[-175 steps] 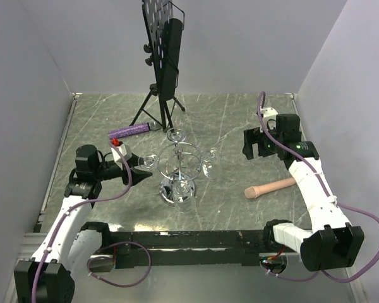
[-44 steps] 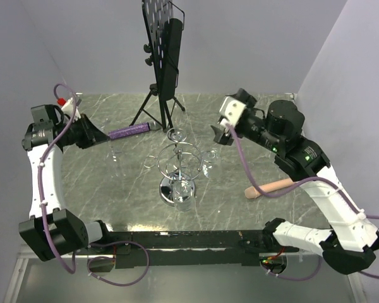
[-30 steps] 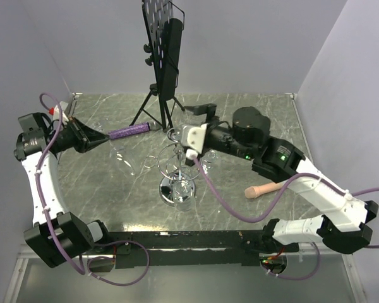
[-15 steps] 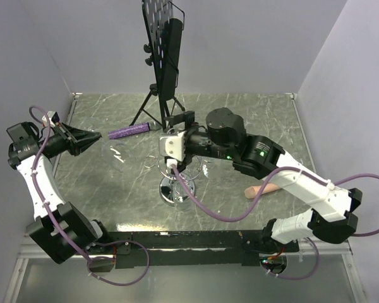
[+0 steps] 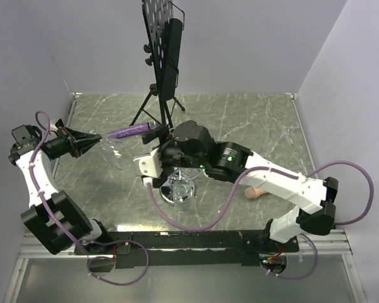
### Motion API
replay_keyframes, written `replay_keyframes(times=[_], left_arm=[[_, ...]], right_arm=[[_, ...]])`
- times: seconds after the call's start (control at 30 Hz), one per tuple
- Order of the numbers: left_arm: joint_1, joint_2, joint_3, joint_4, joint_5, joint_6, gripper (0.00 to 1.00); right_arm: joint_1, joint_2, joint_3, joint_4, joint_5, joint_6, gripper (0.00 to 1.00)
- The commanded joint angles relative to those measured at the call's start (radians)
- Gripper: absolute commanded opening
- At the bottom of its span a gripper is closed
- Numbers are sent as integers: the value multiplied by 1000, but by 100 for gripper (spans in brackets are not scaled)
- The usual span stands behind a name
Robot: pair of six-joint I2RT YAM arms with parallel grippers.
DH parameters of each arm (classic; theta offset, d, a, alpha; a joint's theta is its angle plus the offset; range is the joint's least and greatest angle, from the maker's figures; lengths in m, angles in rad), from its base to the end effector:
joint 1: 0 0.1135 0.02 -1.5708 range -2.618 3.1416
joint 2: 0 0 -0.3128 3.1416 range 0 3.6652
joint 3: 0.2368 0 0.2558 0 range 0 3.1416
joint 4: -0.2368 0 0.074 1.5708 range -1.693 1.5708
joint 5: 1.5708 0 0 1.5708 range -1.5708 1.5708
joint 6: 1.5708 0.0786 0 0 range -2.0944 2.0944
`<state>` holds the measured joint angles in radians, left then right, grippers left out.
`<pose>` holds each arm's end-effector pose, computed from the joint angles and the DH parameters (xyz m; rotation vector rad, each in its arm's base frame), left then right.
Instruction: Take the wine glass off the wine glass rack
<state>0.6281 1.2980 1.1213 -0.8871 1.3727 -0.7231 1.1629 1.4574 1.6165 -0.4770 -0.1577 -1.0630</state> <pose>0.2350 0.0754 0.3519 -0.9811 1.9484 -1.7725 0.1333 0.3396 0.4755 -1.7406 0.7374 0.2171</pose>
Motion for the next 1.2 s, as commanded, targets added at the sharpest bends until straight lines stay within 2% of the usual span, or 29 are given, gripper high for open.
replay_keyframes(times=[0.0, 0.1, 0.43, 0.9, 1.17], left_arm=[[7, 1, -32, -69, 40, -51, 1], [9, 6, -52, -98, 22, -52, 1], [12, 7, -57, -167, 6, -18, 1], [10, -19, -112, -205, -7, -10, 1], [10, -14, -106, -208, -9, -9, 1]], right_arm=[[27, 20, -17, 136, 33, 1, 100], [32, 50, -3, 115, 20, -9, 100], [44, 147, 14, 201, 38, -49, 100], [57, 245, 25, 426, 73, -34, 100], [52, 274, 51, 416, 46, -31, 99]])
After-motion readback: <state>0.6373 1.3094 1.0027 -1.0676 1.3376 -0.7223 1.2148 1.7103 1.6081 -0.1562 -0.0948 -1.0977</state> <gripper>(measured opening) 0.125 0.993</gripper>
